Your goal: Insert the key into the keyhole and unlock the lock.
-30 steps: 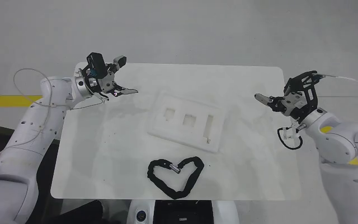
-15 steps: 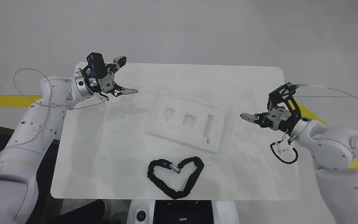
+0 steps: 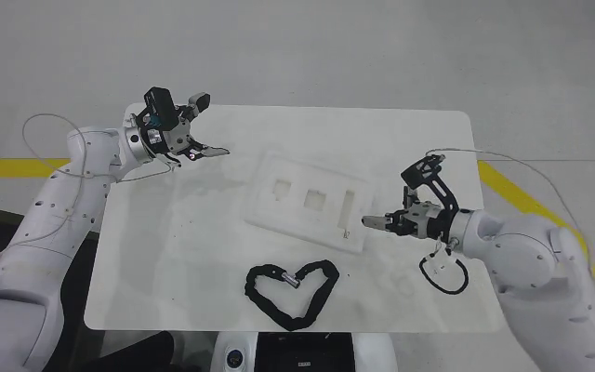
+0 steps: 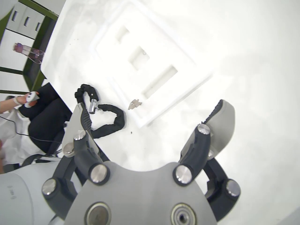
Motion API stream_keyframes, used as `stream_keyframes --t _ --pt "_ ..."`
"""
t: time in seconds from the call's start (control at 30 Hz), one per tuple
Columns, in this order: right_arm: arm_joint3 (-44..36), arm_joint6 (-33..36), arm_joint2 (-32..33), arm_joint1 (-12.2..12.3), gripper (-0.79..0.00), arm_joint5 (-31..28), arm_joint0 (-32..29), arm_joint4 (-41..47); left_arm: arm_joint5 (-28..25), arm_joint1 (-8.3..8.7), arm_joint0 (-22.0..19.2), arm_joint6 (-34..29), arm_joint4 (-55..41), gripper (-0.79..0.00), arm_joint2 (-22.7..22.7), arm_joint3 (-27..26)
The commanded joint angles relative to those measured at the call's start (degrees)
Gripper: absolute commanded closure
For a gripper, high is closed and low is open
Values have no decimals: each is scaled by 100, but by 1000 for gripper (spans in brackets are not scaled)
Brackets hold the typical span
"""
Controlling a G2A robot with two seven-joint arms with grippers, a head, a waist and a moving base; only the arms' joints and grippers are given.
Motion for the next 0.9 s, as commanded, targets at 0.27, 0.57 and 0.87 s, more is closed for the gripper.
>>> stream_keyframes --t 0.27,0.57,0.87 --pt "250 297 -954 -81 -785 382 577 -75 0 0 0 0 0 -785 0 0" --pt "635 757 -1614 -157 -785 390 1079 118 0 0 0 0 0 -785 0 0" --pt "916 930 -2133 -231 -785 447 1487 -28 0 0 0 0 0 -785 0 0"
